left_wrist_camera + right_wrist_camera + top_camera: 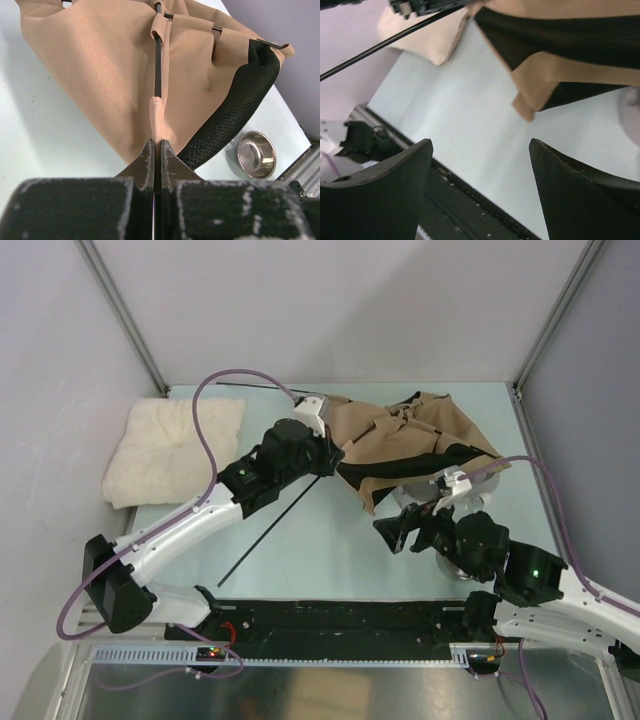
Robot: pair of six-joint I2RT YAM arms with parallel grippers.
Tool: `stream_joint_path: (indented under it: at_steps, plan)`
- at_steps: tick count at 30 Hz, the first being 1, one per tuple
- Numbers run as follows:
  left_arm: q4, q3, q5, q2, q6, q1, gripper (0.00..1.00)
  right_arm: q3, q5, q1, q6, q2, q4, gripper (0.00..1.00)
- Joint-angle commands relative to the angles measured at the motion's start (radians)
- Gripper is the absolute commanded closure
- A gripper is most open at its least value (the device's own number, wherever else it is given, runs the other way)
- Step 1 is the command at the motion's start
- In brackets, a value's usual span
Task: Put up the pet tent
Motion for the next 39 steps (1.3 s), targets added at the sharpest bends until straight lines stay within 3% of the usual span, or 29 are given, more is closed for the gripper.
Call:
stream_joint_path:
  at_steps: [1, 5, 9, 16, 22, 26, 33, 39]
  plan:
    - [0.095, -0.003, 0.012, 0.015, -0.055, -0.004, 1.00, 0.023, -0.254, -0.030, 0.120, 0.042, 0.090, 0.16]
    - [0.121, 0.005, 0.010, 0.054, -0.089, -0.005, 1.00, -0.022, -0.433, -0.052, 0.284, 0.061, 0.224, 0.16]
    - [0.167, 0.014, -0.030, 0.111, -0.102, -0.019, 1.00, -0.072, -0.463, -0.057, 0.479, 0.070, 0.363, 0.16]
    - [0.183, 0.089, -0.117, 0.211, -0.103, -0.040, 1.00, -0.073, -0.400, -0.035, 0.710, 0.182, 0.489, 0.20]
    - [0.196, 0.130, -0.154, 0.239, -0.117, -0.041, 1.00, -0.014, -0.233, 0.027, 0.869, 0.286, 0.349, 0.26]
    - [0.201, 0.143, -0.158, 0.253, -0.126, -0.041, 1.00, 0.004, -0.152, 0.070, 0.900, 0.336, 0.329, 0.26]
    - [0.220, 0.141, -0.166, 0.272, -0.133, -0.048, 1.00, 0.019, -0.176, 0.090, 0.860, 0.421, 0.468, 0.28]
    - [0.225, 0.163, -0.163, 0.291, -0.139, -0.050, 1.00, 0.020, -0.172, 0.096, 0.871, 0.433, 0.486, 0.34]
